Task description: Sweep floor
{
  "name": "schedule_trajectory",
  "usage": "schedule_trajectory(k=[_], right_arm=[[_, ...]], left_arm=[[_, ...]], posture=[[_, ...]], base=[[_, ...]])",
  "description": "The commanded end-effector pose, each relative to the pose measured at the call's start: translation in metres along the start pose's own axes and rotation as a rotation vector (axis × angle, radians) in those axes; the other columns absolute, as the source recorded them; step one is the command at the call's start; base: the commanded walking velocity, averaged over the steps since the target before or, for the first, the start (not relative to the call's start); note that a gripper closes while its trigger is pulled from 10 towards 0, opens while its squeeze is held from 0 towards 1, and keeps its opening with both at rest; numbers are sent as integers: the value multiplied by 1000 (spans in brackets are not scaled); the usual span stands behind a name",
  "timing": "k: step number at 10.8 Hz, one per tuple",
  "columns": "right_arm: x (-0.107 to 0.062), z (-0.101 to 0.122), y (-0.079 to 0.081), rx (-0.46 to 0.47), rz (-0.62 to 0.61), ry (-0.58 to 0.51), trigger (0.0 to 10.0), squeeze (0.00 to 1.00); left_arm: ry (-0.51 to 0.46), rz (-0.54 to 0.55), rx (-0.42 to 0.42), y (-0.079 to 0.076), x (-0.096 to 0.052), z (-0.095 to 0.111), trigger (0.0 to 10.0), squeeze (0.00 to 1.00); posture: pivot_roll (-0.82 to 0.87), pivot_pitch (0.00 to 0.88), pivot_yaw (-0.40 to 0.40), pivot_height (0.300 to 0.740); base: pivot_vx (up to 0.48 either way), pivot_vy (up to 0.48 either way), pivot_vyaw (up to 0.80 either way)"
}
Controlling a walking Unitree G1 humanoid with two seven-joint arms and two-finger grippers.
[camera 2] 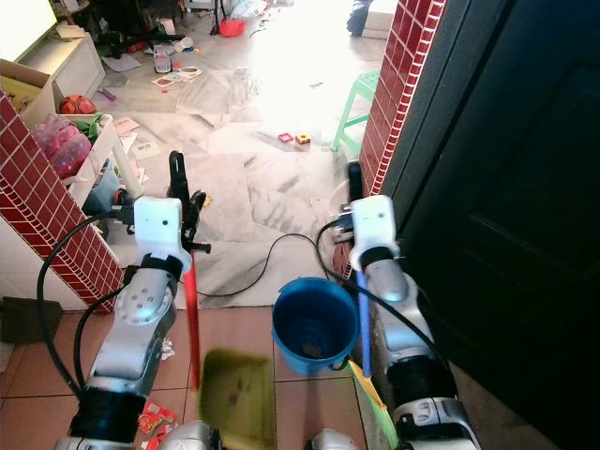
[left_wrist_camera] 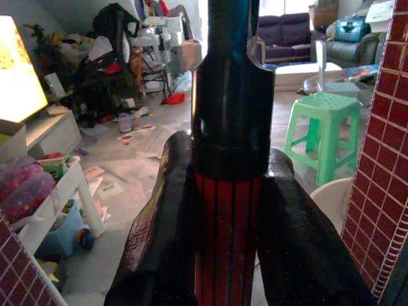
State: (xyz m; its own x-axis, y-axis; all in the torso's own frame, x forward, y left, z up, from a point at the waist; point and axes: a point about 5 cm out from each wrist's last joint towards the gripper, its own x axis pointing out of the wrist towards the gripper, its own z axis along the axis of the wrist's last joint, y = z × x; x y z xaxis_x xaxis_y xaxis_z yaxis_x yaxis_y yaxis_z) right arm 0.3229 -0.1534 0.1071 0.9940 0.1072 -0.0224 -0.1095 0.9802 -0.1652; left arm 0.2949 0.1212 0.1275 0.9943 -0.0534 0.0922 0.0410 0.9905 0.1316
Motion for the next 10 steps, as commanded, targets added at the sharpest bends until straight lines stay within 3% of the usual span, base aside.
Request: schedule_trajectory(k=[1,5,6,9,10], right_arm=[[0,13,-2,29,-15,-57,10000,0],[-16,-2,-7,7,-38,-13,10000,0],[-18,-9,-8,27,-61,21,10000,0],[-30,2,-16,19,-95,-7,10000,0],[-30,5,-19,49,-124,-14,10000,0]], left_arm=[[-83,-6,3,0,0,18,10000,0],[-10,-29,2,3,-28,4,10000,0],[1,-53,14,2,-31,2,10000,0],[37,-85,35,9,-38,-1,10000,0],[36,-100,45,10,-30,1,10000,0]], posture=[[-89,0,-14,740],[-84,0,-7,740],[-73,19,-3,740],[-126,28,30,740],[-128,37,57,740]], base=[[0,0,0],[0,0,0],[0,0,0],[0,0,0],[0,0,0]])
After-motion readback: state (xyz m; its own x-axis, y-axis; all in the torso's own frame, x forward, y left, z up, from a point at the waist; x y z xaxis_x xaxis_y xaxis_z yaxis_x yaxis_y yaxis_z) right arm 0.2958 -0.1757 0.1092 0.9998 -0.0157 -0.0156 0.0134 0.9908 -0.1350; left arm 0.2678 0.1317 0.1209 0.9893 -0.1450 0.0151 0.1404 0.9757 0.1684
